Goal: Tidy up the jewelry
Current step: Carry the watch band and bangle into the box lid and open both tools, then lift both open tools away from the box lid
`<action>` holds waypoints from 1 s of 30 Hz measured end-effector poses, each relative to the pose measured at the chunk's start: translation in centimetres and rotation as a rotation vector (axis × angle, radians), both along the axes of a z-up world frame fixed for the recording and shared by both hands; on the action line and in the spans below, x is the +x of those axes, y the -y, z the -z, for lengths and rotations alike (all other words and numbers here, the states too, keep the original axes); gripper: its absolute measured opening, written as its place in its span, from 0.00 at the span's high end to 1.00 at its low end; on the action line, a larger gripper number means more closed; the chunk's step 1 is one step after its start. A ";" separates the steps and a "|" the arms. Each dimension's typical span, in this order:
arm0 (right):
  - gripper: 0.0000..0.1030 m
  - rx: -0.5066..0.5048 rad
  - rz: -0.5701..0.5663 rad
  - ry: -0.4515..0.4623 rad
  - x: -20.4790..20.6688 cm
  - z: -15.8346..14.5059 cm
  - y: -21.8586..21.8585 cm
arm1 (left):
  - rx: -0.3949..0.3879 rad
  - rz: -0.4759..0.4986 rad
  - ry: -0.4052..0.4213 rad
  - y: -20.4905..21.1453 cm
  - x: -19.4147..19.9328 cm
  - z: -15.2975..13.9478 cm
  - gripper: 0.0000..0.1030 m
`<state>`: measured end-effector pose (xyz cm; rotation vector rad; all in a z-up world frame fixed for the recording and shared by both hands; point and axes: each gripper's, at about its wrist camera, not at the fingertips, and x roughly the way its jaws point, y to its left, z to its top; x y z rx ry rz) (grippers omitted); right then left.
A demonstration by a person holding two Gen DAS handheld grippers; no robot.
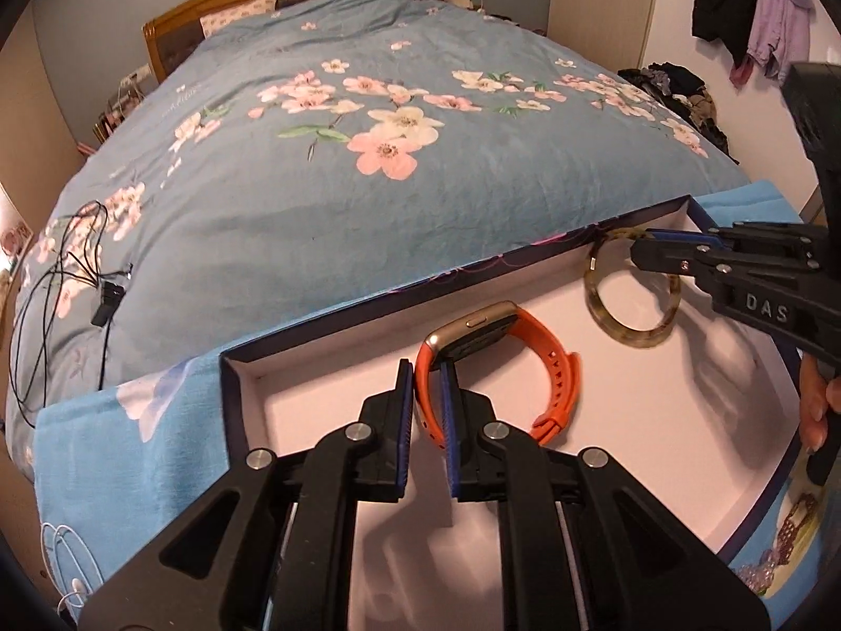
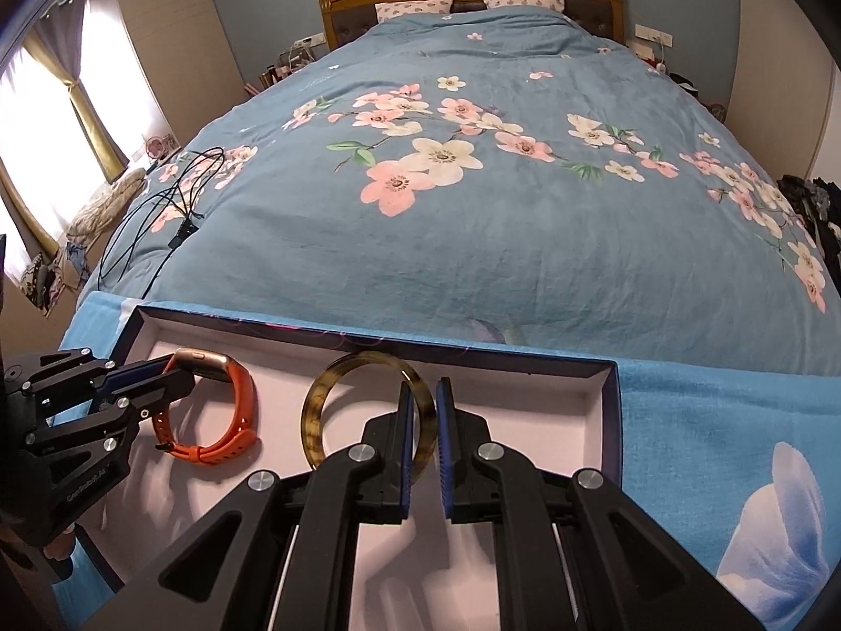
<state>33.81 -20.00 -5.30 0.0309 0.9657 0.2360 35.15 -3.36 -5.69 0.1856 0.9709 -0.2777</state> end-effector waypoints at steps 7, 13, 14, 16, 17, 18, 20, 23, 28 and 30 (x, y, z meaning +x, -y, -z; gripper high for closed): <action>0.83 0.023 0.023 0.041 -0.6 -1.0 0.7 | -0.011 -0.052 0.011 -0.5 0.6 -0.1 0.80; 0.67 0.067 -0.045 0.128 -4.4 -3.7 0.9 | -0.017 -0.072 0.147 -1.5 -3.1 -3.1 0.66; 0.64 0.073 -0.059 0.146 -5.2 -4.3 1.0 | -0.020 -0.072 0.177 -1.8 -4.1 -3.8 0.65; 0.61 0.077 -0.100 0.185 -7.5 -5.3 1.1 | -0.034 -0.060 0.219 -2.3 -6.2 -5.0 0.62; 0.58 0.074 -0.117 0.205 -8.7 -5.7 1.1 | -0.037 -0.055 0.244 -2.5 -7.5 -5.6 0.60; 0.57 0.069 -0.136 0.219 -9.9 -6.1 1.2 | -0.042 -0.044 0.259 -2.6 -8.6 -6.0 0.58; 0.57 0.068 -0.168 0.237 -11.9 -6.5 1.3 | -0.056 -0.016 0.291 -2.8 -11.4 -6.7 0.56; 0.56 0.072 -0.204 0.244 -15.1 -6.4 1.9 | -0.066 0.019 0.302 -3.0 -14.5 -6.9 0.55; 0.45 0.016 -0.199 0.222 -19.3 -4.3 3.2 | -0.062 0.037 0.296 -3.2 -19.0 -5.4 0.54; 0.45 0.017 -0.196 0.205 -20.4 -3.6 3.6 | -0.043 0.029 0.298 -3.1 -20.3 -4.5 0.54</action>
